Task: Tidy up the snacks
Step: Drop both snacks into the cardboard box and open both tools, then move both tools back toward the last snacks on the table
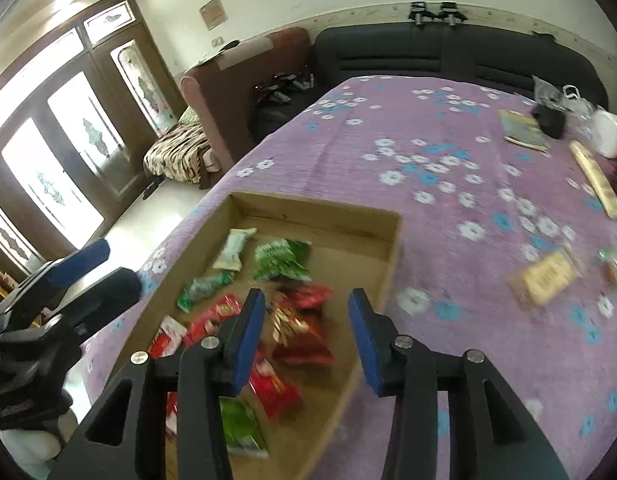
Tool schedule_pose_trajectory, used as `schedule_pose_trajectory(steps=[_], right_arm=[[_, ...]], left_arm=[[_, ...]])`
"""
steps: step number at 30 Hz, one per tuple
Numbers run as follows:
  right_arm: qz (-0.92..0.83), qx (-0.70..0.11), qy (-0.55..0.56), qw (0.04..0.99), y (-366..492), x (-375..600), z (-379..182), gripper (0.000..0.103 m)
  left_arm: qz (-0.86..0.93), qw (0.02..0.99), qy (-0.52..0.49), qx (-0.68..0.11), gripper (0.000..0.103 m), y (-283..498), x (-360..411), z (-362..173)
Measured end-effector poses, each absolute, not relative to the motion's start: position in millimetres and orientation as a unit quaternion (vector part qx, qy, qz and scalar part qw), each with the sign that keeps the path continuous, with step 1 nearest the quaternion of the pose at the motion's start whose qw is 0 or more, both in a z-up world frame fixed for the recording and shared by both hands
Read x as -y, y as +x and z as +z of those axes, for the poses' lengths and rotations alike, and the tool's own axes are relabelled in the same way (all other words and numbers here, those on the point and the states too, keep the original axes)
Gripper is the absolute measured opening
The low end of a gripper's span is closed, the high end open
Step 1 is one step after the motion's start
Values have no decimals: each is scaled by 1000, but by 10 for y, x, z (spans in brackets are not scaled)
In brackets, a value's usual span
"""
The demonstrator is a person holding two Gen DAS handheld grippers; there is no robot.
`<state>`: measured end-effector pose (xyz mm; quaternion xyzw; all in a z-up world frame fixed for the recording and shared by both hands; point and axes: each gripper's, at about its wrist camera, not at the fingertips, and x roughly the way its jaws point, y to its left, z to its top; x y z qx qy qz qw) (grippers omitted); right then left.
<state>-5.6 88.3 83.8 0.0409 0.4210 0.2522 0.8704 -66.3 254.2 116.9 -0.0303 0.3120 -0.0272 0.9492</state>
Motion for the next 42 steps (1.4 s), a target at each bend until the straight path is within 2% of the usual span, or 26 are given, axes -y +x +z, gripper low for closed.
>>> schedule_pose_trajectory(steps=[4,16,26,32,42], right_arm=[[233,-413,42,880,-232,-585,846,44],[189,-403,87,891,-484,287,806,48],[145,-406,123,894,-466,929,632,48],[88,-404,156,897,-390,1516,491,48],[35,-405,182,895,46,2045,380,49]], left_arm=[[-27,954,-16,-297,97,-883,-2271,1222],[-45,952,41,-301,97,-1183,-1625,1214],[-89,943,46,-317,97,-1148,-1249,1145],[-176,921,9,-348,97,-1052,-915,981],[-239,859,-40,-450,97,-652,-421,334]])
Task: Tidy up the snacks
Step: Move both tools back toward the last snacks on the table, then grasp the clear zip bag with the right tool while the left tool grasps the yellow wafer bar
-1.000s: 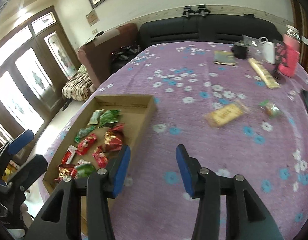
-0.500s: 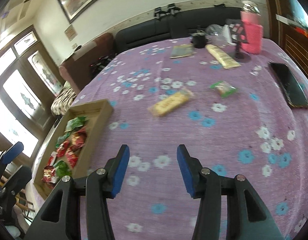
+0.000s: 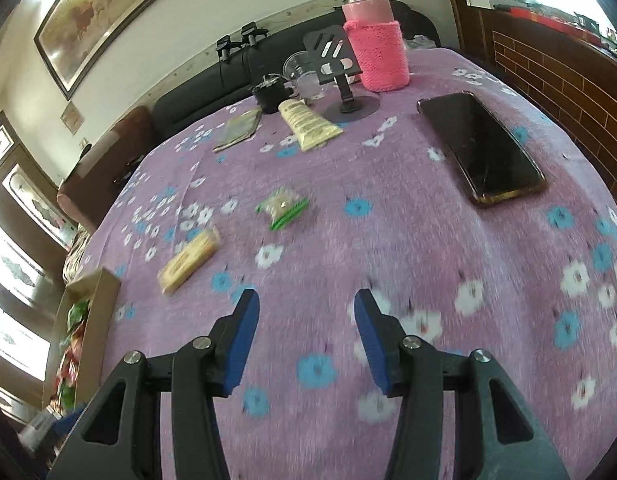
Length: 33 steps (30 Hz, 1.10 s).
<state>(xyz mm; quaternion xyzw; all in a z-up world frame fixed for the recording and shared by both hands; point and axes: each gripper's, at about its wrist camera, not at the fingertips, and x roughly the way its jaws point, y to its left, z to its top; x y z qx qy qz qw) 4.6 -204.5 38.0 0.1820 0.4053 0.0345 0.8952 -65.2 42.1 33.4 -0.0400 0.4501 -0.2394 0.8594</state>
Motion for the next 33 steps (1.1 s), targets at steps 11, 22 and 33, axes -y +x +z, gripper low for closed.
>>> schedule_pose_trajectory(steps=[11,22,33], right_arm=[[22,-427,90,899,981,1817,287,59],[8,-445,11,895,1282,1587,124,39],[21,-465,47,884,869,1690,149,29]], left_arm=[[-241,840,-39,-485,100,-609,-243,80],[-225,853,54,-467,102,-766,-52,4],[-216,856,79,-463,102,-770,8,1]])
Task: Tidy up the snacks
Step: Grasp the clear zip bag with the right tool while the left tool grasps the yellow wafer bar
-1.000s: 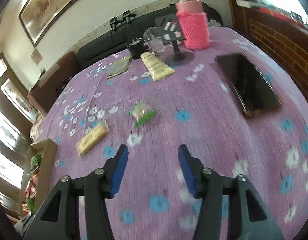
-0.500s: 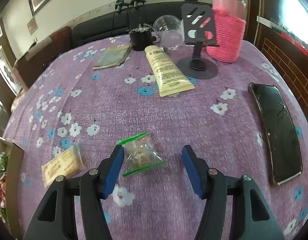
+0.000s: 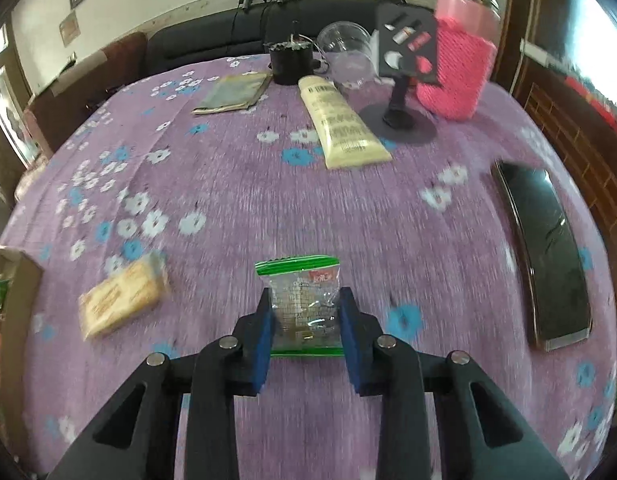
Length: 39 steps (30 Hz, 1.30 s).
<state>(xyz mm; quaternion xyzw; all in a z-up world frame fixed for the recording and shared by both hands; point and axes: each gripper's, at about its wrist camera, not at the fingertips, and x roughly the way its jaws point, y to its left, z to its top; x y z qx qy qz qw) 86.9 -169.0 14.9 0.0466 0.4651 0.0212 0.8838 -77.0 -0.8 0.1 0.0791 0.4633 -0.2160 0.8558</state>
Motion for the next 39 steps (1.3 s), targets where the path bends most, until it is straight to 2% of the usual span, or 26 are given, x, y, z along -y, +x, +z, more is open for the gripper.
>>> schedule_pose_trajectory(steps=[3,6,8,9,10,16,19,24,33,35,36,37,39], right_arm=[[24,-468,81,880,613,1785,178,29],[36,-456,122,881,363,1825,252,29],[50,-439,139,886,247,1798,329,29],[52,-427,138,892,208,1770,363,29],[54,-417,136,897,191,1747,387,29],[72,-406,140,900,163,1696,332,29],[77,-413,151,895,171,1737,276,29],[85,-418,166,889,182,1792,244,29],[93,-427,181,881,216,1807,182,29],[89,-425,178,883,210,1811,189,29],[88,-424,177,884,210,1816,192,29],[86,-423,177,885,209,1821,193,29],[82,-422,176,886,198,1827,192,29]], left_arm=[[-208,855,108,-463,102,-787,88,-16],[-217,854,91,-465,101,-769,32,8],[-225,849,66,-474,88,-717,-44,73],[-232,846,54,-478,77,-661,-83,128],[-231,846,47,-478,75,-592,-128,195],[-208,872,43,-441,75,-11,-255,515],[-221,859,33,-460,75,378,-198,426],[-195,862,113,-454,75,853,82,252],[-195,854,166,-454,75,1189,243,128],[-203,851,166,-455,62,1165,257,131],[-217,847,159,-459,46,1150,262,139],[-224,843,151,-464,35,1131,259,150],[-228,842,143,-467,35,1079,256,164]])
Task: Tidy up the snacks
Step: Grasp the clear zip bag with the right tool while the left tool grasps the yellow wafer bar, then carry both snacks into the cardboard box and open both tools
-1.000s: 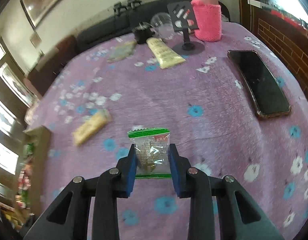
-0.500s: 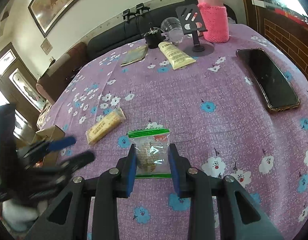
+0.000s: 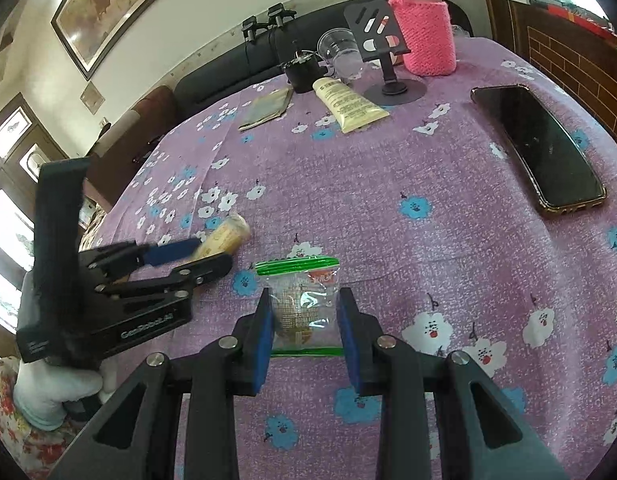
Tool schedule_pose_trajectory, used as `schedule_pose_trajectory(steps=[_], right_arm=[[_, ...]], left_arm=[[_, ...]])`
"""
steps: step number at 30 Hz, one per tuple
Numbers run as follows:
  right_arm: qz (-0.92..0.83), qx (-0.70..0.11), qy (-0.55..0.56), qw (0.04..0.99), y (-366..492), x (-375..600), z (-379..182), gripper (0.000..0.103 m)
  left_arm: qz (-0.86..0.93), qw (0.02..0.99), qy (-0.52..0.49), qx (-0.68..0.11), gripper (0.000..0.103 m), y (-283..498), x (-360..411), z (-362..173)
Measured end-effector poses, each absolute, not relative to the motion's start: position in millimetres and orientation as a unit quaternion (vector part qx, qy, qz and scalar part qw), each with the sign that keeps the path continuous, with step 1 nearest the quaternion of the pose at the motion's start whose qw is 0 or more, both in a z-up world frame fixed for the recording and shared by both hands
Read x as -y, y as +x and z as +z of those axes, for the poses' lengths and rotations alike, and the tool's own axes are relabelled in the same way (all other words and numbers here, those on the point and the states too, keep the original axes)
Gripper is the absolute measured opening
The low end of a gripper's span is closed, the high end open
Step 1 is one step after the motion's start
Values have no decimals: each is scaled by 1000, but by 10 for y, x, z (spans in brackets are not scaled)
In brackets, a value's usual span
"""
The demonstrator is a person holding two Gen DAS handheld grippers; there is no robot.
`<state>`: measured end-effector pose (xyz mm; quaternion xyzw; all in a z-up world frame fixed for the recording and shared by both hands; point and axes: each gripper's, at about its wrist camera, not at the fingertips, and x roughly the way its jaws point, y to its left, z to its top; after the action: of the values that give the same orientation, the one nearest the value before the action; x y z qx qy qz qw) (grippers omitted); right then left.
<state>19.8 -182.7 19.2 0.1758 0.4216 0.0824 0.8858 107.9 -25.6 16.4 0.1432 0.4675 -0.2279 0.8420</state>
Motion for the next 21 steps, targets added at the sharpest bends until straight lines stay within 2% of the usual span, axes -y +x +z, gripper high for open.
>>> schedule_pose_trajectory(steps=[9,21], right_arm=[[72,-406,177,894,151,1863,232,29],[79,-379,169,906,45,1785,366,29]], left_arm=[[-232,856,76,-457,35,825,24,338],[-233,878,18,-417,35,95,-334,763]])
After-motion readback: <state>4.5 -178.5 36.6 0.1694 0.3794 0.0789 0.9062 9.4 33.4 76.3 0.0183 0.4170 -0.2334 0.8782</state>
